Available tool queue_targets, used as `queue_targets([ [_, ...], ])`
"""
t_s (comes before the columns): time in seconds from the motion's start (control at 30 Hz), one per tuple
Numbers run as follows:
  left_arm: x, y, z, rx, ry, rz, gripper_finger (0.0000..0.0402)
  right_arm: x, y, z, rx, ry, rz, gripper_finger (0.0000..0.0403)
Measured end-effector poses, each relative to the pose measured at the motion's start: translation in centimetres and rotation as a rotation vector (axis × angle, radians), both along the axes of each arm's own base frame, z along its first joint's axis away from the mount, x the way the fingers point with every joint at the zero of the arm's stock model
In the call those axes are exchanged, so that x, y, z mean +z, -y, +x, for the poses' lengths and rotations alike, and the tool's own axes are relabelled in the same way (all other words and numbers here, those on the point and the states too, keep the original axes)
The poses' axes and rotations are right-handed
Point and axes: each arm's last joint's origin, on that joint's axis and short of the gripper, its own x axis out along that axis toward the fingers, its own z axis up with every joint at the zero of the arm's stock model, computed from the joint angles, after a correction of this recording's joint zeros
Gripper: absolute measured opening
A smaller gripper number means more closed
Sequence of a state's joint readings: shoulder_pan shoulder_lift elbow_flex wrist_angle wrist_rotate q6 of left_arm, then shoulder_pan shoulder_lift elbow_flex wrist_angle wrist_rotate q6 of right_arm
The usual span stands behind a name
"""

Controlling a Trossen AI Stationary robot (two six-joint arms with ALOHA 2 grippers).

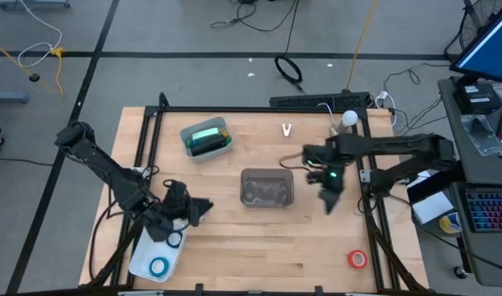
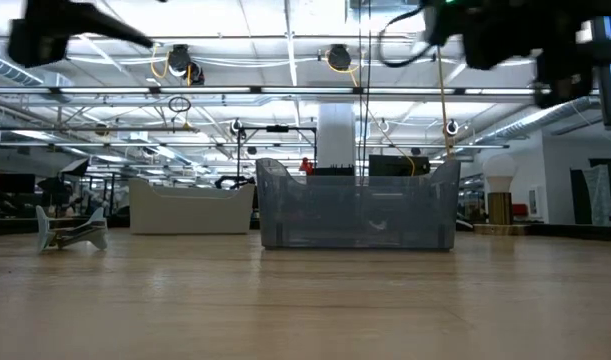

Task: Pick and place Stapler, Stapler remover, tape
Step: Put the orange tape into the white bin

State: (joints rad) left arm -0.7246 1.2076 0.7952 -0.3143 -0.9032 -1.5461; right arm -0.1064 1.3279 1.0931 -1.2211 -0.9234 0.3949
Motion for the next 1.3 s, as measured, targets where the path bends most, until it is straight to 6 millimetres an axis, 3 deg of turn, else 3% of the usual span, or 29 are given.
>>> queue_targets([
  [0.13,0.5,-0.9,0.8,0.050,0.029,0.127,0.0184,1.5,-1.6,-3.2,0.037,-0.101,-0.230,0.0169],
  [0.3,0.8,-2.0,1.8,0.076,0.027,0.192,0.0184,3.3,-4.1,-5.9,0.019,-0.050,-0.365,0.0169],
  [0.6,1.1,-3.3,2.8,0.104,0.018,0.249,0.0184,4.1,-9.6,-8.0,0.079,0.163,-0.490,0.0169],
  [0.77,1.1,-3.8,3.0,0.123,0.013,0.257,0.0184,1.1,-12.8,-8.4,0.170,0.201,-0.463,0.0169],
  [0.93,1.1,-4.1,3.2,0.121,-0.003,0.289,0.0184,-2.9,-14.7,-9.9,0.203,0.141,-0.439,0.0169],
  [1.3,1.1,-4.5,3.5,0.040,-0.061,0.357,0.0184,-9.1,-15.1,-12.3,0.169,0.036,-0.437,0.0169],
])
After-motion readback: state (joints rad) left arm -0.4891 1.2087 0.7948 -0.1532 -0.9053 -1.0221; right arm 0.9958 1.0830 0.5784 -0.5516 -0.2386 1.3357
